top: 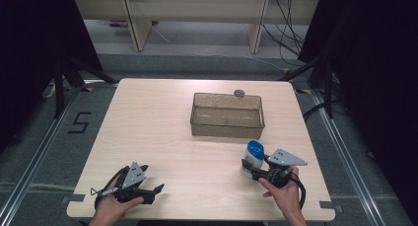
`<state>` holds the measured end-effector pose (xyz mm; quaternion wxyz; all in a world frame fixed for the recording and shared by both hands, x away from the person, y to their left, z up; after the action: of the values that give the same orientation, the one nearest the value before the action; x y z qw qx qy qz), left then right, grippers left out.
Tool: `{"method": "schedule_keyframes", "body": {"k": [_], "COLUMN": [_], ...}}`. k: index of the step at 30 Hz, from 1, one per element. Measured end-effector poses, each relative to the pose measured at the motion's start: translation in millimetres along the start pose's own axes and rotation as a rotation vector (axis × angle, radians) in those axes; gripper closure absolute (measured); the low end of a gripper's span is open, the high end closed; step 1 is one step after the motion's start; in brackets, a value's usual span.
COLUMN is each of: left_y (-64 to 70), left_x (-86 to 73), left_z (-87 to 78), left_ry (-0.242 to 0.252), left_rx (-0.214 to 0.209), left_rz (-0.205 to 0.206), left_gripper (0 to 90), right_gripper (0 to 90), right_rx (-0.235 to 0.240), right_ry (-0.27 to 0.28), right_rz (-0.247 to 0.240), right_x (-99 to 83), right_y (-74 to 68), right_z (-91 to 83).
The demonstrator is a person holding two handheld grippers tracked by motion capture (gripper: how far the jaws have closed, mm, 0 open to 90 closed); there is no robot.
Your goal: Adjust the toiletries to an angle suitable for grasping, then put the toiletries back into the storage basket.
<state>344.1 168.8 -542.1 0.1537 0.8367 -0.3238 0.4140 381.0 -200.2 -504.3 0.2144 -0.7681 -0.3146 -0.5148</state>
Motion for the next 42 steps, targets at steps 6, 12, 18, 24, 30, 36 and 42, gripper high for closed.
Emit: {"method": "schedule_keyframes", "body": {"k": [6, 12, 18, 24, 30, 36, 42], "left_y": [1.0, 2.1, -0.1, 1.6, 1.9, 1.1, 2.2], "left_x": [0.3, 0.5, 0.5, -0.1, 0.7, 0.8, 1.6], "left_z": [0.7, 1.7, 1.6, 2.7, 1.9, 0.9, 0.7], "left_ry": [0.006, 0.01, -0.001, -0.008, 0.009, 0.005, 0.017], "left_rx": [-0.003, -0.004, 0.006, -0.017, -0.005, -0.01, -0.006], "left_rz": [-0.01, -0.021, -0.012, -0.017, -0.026, -0.014, -0.02], "left_gripper": [15.2, 15.1, 15.1, 15.1, 15.2, 15.2, 15.2], "right_gripper": [51.4, 53.8, 54.8, 55.3, 55.5, 55.6, 55.7], "right_rx": [-0.005, -0.009, -0.012, -0.007, -0.016, -0.034, -0.042], "right_ry": [-0.012, -0.011, -0.032, -0.026, -0.007, -0.006, -0.009], "right_rz": [-0.037, -0.05, -0.054, -0.061, -0.063, -0.063, -0.066], "right_x": [-0.5, -0.1, 0.1, 1.1, 5.6, 11.6, 17.4], "right_y": [3.9, 3.9, 1.0, 2.9, 1.6, 3.9, 8.4], "right_z": [-1.6, -2.4, -3.4, -3.9, -4.3, -6.0, -5.5]}}
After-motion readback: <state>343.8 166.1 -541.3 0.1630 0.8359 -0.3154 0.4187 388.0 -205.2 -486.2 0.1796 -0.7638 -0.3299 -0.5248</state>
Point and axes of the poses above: each handheld gripper's, and its own axes: z roughly forward along the jaws, x roughly out of its top, y roughly to its right, the point moved 6 cm from there along z, roughly forward along the jaws, and after that the axes turned 6 degrees about -z, right-handed, at the moved point
